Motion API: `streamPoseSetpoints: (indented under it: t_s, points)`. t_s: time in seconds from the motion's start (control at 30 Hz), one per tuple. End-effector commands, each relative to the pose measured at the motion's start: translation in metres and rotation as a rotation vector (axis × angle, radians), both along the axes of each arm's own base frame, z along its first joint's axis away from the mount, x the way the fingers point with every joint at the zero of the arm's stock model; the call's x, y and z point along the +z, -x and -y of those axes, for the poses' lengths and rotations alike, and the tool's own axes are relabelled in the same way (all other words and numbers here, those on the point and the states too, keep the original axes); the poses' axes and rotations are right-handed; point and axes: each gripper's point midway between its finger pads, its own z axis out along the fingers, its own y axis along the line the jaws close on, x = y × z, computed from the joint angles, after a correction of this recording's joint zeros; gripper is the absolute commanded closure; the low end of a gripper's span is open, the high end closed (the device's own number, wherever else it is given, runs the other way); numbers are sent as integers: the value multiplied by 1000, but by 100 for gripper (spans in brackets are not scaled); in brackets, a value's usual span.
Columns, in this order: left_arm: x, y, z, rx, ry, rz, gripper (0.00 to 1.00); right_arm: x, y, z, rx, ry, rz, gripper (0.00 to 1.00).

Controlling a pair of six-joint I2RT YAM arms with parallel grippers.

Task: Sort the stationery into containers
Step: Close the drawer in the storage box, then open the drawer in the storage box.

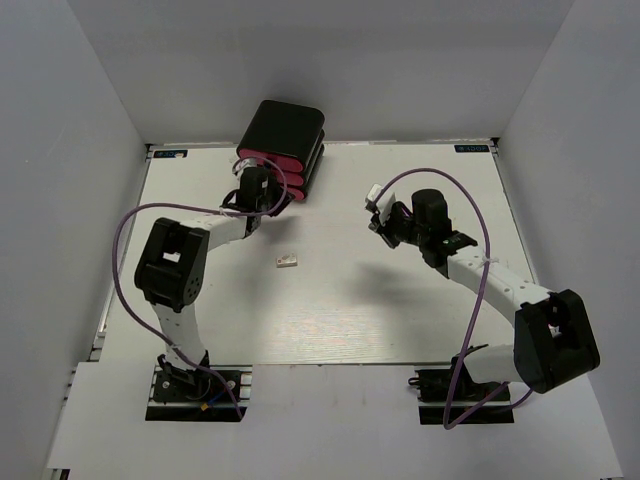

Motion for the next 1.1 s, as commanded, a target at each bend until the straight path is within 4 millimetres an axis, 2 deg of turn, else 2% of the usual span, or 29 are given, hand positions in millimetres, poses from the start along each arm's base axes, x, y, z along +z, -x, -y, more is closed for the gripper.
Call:
streamPoseSetpoints:
  t_s: [0.0, 0.03, 0.07, 0.1, 0.13, 0.17, 0.23, 0.3, 0.33, 0.37, 0.43, 0.47, 0.53, 0.57, 0.6, 0.63, 0.67, 0.73, 0.8, 0.83, 0.87, 0.97, 1.03, 1.07]
  points:
    - [27, 30, -1, -55, 11, 32, 78, 13, -1, 2, -8, -27, 39, 100]
    - [34, 35, -7, -33, 4, 48, 73, 12, -1, 2, -6, -26, 40, 100]
    - [30, 42, -10, -28, 7, 34, 66, 11, 0, 1, -2, -26, 37, 100]
    - [17, 50, -22, 0, 16, 11, 59, 12, 0, 2, -5, -26, 38, 100]
    - [14, 54, -23, 23, 54, -7, 50, 10, 0, 2, -4, -26, 33, 100]
    - [2, 59, -31, 53, 55, -35, 44, 10, 0, 3, -5, -26, 35, 100]
    - [4, 54, -37, 94, 71, -30, 30, 10, 1, 2, -2, -26, 34, 100]
    - [-9, 50, -37, 112, 109, -84, 25, 10, 1, 2, -3, -29, 30, 100]
    - [-15, 48, -43, 136, 119, -101, 25, 12, 0, 2, -5, -29, 36, 100]
    - [-17, 47, -41, 146, 150, -113, 25, 13, 2, 2, -3, -26, 40, 100]
    - [-14, 36, -53, 191, 192, -86, 26, 13, 2, 5, -12, -21, 43, 100]
    - [-21, 36, -53, 200, 202, -97, 27, 14, 1, 6, -15, -20, 47, 100]
    - [-24, 30, -65, 244, 240, -108, 30, 14, 2, 8, -18, -19, 50, 100]
    - [-26, 28, -65, 243, 243, -101, 31, 13, 1, 10, -23, -17, 50, 100]
    - [-22, 23, -70, 258, 254, -94, 32, 12, 2, 11, -25, -16, 47, 100]
    - [-28, 22, -76, 281, 262, -108, 32, 13, 2, 12, -26, -16, 49, 100]
    - [-21, 17, -75, 282, 277, -91, 33, 11, 2, 12, -25, -16, 46, 100]
    - [-30, 13, -86, 325, 300, -110, 36, 10, 2, 13, -30, -15, 42, 100]
    - [-31, 9, -92, 363, 332, -113, 37, 10, 2, 12, -26, -17, 41, 100]
    - [-34, 8, -92, 371, 345, -118, 37, 9, 1, 14, -30, -14, 39, 100]
    - [-28, 3, -95, 384, 370, -97, 37, 11, 0, 13, -29, -17, 41, 100]
    - [-44, 1, -98, 422, 420, -138, 37, 10, -1, 14, -31, -15, 42, 100]
    - [-39, -9, -96, 434, 457, -128, 37, 8, -1, 14, -32, -11, 35, 100]
    - [-49, -7, -95, 437, 462, -155, 36, 8, -2, 14, -32, -10, 34, 100]
